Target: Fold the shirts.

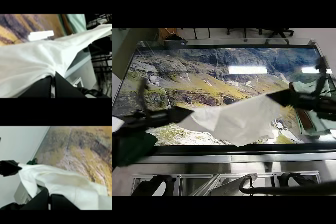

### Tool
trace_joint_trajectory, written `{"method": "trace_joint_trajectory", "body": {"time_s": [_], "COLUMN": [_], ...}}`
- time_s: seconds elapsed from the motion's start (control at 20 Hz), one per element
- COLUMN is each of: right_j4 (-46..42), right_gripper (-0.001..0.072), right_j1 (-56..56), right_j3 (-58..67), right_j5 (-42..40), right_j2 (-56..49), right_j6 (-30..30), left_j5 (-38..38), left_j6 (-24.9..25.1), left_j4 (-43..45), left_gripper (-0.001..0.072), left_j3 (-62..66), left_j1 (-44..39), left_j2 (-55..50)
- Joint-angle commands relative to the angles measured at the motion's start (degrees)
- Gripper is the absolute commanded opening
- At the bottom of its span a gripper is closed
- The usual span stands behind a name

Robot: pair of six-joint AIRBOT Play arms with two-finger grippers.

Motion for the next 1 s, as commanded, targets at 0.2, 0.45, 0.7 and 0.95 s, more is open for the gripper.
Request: {"method": "trace_joint_trajectory", "body": {"time_s": [0.2, 0.45, 0.7, 0.95], "right_j4": [-3.08, -3.3, -3.3, -3.3], "right_gripper": [0.002, 0.002, 0.002, 0.002], "right_j1": [10.54, 10.91, 10.91, 10.91], "right_j3": [-18.25, -18.25, -18.25, -18.25], "right_j5": [-10.97, -10.95, -10.95, -10.93], "right_j2": [-13.16, -19.63, -19.65, -19.65], "right_j6": [-8.02, -9.99, -10.4, -10.4], "left_j5": [16.06, 11.3, 6.51, 3.43], "left_j6": [6.56, 9.6, 9.73, 9.35], "left_j4": [0.11, 0.2, 0.59, 0.52], "left_gripper": [0.0016, 0.0162, 0.0645, 0.0149], "left_j3": [-15.43, -14.78, -8.17, -4.55], "left_j1": [-11.3, -11.28, -11.28, -11.28], "left_j2": [-21.03, -28.83, -30.58, -30.58]}}
